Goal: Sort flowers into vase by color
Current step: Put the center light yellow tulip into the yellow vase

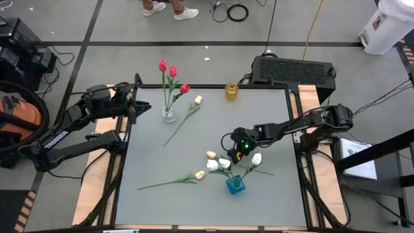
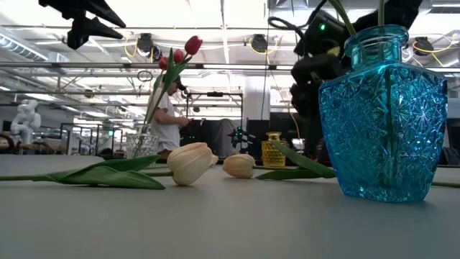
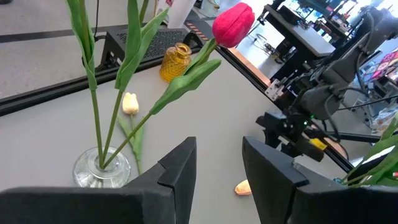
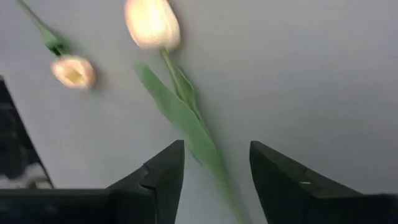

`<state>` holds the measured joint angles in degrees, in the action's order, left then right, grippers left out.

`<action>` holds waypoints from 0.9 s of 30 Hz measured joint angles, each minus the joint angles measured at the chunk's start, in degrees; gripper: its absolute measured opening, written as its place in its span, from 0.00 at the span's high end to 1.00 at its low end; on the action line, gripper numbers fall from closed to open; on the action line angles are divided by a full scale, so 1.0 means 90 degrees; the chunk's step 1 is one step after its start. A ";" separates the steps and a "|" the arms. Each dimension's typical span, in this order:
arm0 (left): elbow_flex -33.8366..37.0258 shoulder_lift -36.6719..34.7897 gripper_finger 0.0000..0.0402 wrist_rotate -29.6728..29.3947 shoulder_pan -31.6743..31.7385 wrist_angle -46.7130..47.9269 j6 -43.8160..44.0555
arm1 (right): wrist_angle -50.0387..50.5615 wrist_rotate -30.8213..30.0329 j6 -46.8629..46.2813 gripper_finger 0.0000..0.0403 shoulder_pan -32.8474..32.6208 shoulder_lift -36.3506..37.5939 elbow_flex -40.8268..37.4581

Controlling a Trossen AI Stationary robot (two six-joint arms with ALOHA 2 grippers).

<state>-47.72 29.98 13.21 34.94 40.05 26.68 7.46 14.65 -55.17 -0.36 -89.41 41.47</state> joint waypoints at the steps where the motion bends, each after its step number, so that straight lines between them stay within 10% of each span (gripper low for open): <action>1: 0.0000 0.0000 0.66 0.0000 0.0000 0.0000 0.0000 | 0.0008 0.0057 0.0093 0.56 0.0000 -0.0067 0.0000; 27: 0.0000 0.0000 0.66 0.0000 0.0001 -0.0002 0.0010 | -0.0725 0.0424 0.0441 0.56 -0.0068 -0.0753 0.0016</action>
<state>-47.72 29.98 13.21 34.94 40.04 26.76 0.94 18.47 -51.20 -0.97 -96.18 41.62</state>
